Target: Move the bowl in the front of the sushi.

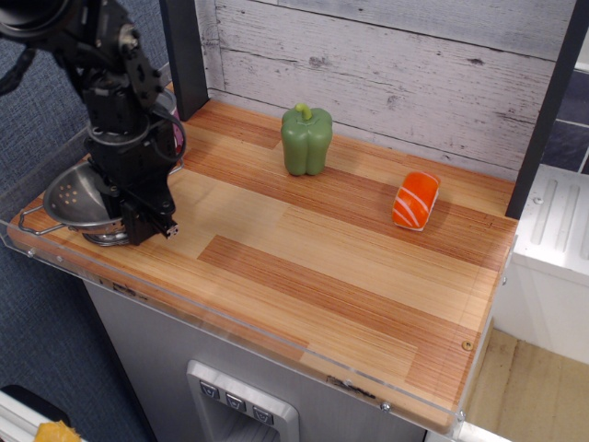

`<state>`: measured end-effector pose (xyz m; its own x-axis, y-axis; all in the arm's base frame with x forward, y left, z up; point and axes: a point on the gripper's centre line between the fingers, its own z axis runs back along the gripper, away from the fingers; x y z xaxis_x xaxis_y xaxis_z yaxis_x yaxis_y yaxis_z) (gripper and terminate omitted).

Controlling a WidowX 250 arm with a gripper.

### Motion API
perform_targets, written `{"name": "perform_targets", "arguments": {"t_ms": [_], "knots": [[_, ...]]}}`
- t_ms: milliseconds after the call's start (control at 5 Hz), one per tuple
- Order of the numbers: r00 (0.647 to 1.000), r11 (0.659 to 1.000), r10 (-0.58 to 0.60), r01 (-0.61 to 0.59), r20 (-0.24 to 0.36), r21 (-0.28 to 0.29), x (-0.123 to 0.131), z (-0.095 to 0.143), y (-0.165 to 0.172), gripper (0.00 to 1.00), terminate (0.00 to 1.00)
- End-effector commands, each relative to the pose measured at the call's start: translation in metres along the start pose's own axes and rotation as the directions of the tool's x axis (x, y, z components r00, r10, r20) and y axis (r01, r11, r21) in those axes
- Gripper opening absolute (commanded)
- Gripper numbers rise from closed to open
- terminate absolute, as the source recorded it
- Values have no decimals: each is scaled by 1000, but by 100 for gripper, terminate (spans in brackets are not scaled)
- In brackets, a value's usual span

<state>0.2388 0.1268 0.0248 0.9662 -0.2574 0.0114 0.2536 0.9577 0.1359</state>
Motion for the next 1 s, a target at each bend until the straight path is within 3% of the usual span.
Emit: {"name": "perform_targets", "arguments": {"t_ms": [0, 400, 800], "knots": [[996, 993, 86, -85, -10, 85, 4, 25, -10, 0, 0], [995, 983, 96, -90, -26, 163, 17, 39, -44, 0, 0], [996, 977, 74, -81, 44, 196, 45, 55, -109, 0, 0]]}}
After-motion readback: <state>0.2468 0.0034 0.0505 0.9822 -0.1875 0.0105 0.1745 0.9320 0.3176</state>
